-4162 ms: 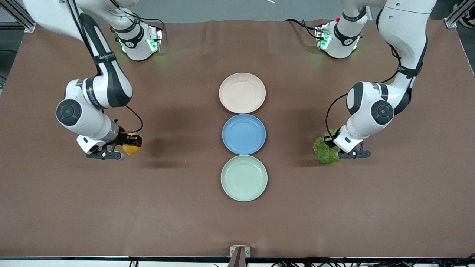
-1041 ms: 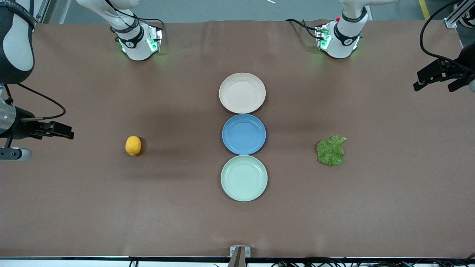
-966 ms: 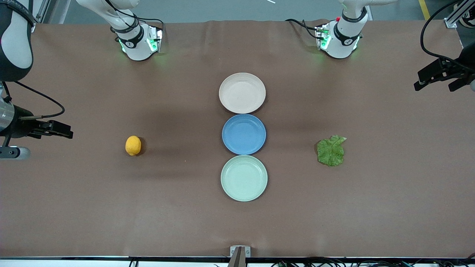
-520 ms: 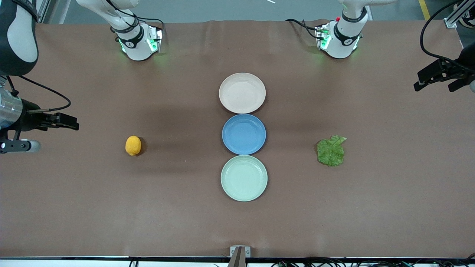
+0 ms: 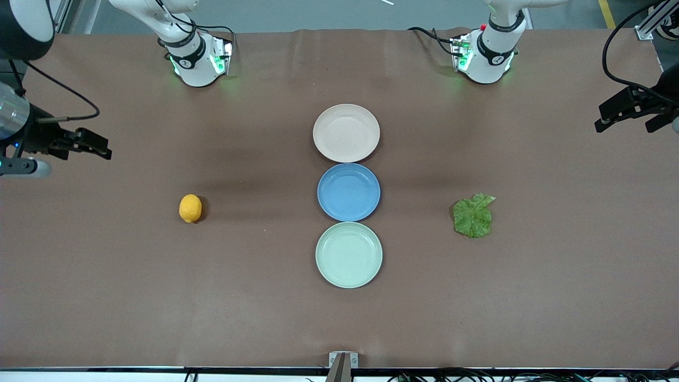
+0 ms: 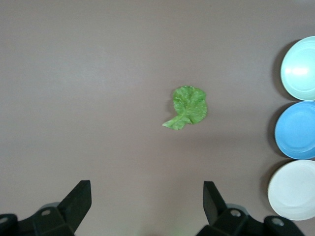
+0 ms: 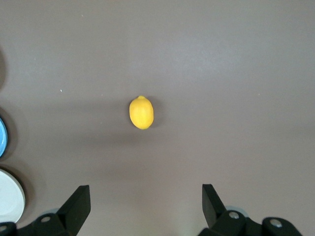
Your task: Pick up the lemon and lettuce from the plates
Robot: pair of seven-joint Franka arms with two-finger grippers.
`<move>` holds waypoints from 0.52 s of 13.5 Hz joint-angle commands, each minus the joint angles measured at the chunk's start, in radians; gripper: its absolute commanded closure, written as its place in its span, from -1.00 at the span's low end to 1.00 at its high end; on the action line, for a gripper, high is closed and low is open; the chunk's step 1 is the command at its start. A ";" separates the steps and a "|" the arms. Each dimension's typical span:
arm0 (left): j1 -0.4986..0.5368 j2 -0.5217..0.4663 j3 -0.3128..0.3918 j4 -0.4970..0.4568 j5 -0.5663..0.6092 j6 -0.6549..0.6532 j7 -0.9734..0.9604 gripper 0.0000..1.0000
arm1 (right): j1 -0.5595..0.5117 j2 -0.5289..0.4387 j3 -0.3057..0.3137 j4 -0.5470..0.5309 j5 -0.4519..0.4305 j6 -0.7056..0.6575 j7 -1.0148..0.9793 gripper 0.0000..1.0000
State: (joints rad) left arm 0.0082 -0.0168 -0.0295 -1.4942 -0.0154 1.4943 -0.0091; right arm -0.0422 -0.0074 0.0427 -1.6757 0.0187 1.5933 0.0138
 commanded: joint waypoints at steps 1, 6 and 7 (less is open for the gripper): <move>-0.001 -0.006 -0.006 -0.004 0.022 0.012 0.012 -1.00 | 0.002 -0.071 0.002 -0.070 0.006 0.024 -0.006 -1.00; 0.003 -0.006 -0.004 -0.004 0.012 0.012 0.012 -1.00 | 0.051 -0.101 -0.039 -0.062 0.000 -0.022 -0.006 -1.00; 0.003 -0.006 -0.004 -0.004 0.012 0.012 0.014 -1.00 | 0.053 -0.108 -0.041 -0.062 0.000 -0.027 -0.006 -1.00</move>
State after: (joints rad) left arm 0.0076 -0.0168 -0.0301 -1.4943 -0.0147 1.4963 -0.0091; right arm -0.0147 -0.0739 0.0289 -1.7072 0.0184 1.5715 0.0135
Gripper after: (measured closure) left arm 0.000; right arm 0.000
